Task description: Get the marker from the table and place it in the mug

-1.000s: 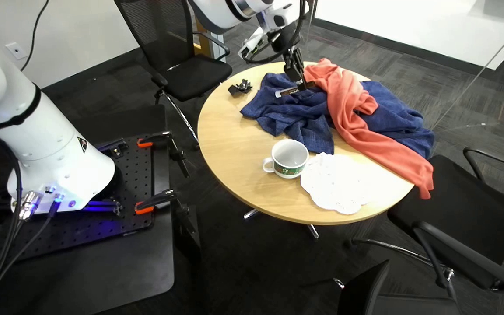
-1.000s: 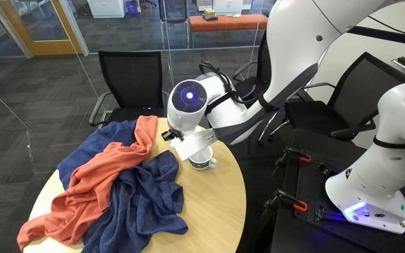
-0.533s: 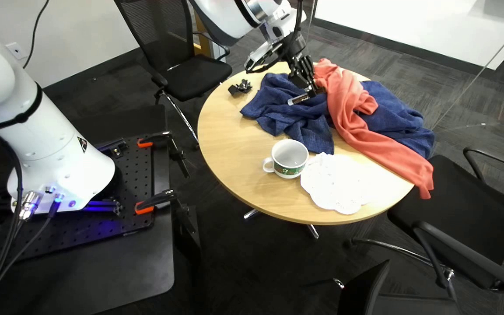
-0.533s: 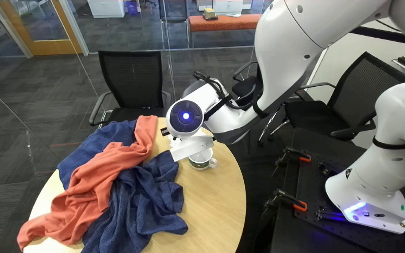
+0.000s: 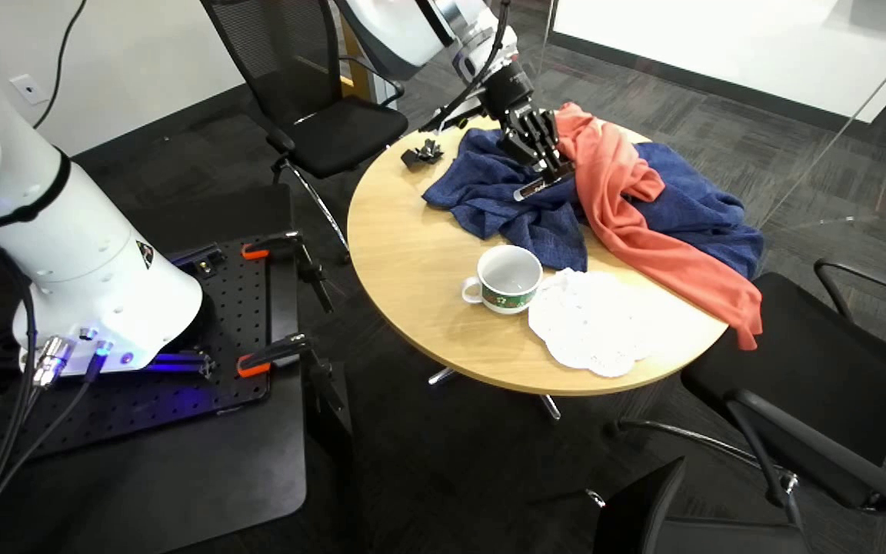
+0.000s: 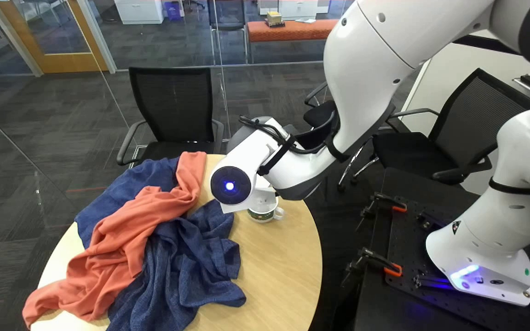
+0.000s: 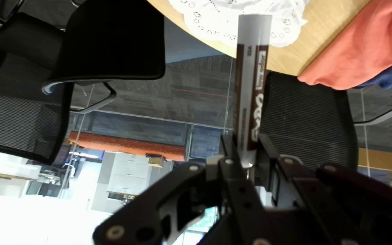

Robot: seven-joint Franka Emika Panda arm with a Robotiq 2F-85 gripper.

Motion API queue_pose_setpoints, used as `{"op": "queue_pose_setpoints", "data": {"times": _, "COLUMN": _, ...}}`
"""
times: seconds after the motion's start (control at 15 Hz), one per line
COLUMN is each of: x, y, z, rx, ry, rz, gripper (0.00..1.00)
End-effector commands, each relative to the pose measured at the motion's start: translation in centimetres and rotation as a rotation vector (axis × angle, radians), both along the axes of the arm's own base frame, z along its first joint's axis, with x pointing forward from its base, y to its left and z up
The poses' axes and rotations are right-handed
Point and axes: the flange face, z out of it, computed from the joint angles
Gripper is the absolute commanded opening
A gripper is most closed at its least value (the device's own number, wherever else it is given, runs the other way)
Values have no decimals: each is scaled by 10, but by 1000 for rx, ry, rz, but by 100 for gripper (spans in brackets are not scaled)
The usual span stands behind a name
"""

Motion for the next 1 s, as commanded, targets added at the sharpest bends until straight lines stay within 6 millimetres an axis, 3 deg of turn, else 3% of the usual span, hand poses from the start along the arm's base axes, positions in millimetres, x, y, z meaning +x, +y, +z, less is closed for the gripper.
{"op": "queue_pose_setpoints", "data": {"times": 0.0, "x": 4, "y": -3, "z": -6, "rx": -47, "ry": -42, "rz": -74, "gripper": 5}}
{"op": "queue_pose_setpoints", "data": {"times": 0.93, "x": 0, "y": -27, "z": -86, "rx": -124, "ry": -59, "rz": -175, "gripper": 5}}
